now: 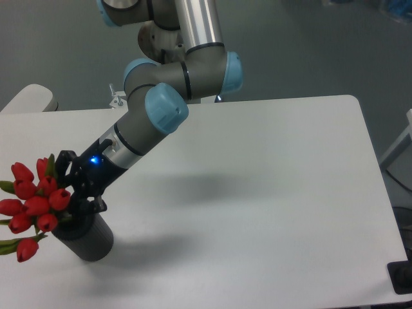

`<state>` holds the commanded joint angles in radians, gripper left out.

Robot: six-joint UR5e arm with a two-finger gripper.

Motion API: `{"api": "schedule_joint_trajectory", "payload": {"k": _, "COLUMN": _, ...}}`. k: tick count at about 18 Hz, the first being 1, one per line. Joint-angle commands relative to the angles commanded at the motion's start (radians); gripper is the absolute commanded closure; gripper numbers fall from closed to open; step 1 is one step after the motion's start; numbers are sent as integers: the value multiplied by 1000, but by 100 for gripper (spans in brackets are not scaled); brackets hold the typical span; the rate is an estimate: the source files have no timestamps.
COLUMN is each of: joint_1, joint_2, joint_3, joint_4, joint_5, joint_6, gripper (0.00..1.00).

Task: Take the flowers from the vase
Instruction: 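Lift the gripped tulips up out of the grey vase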

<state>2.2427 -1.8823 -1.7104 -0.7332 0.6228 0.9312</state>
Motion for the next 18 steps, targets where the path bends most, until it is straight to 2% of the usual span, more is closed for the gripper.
{"api": "schedule_joint_trajectory", "payload": {"k": 3, "joint_1": 9, "joint_2": 22, "joint_3": 21, "joint_4": 0, "joint_5": -2, "joint_6": -55, "gripper": 57}}
{"api": "schedule_joint_trajectory", "payload": {"k": 18, "joint_1": 26, "joint_2": 34, "joint_3": 153, "joint_4": 0, "joint_5": -80, "joint_6": -239, "gripper": 60}}
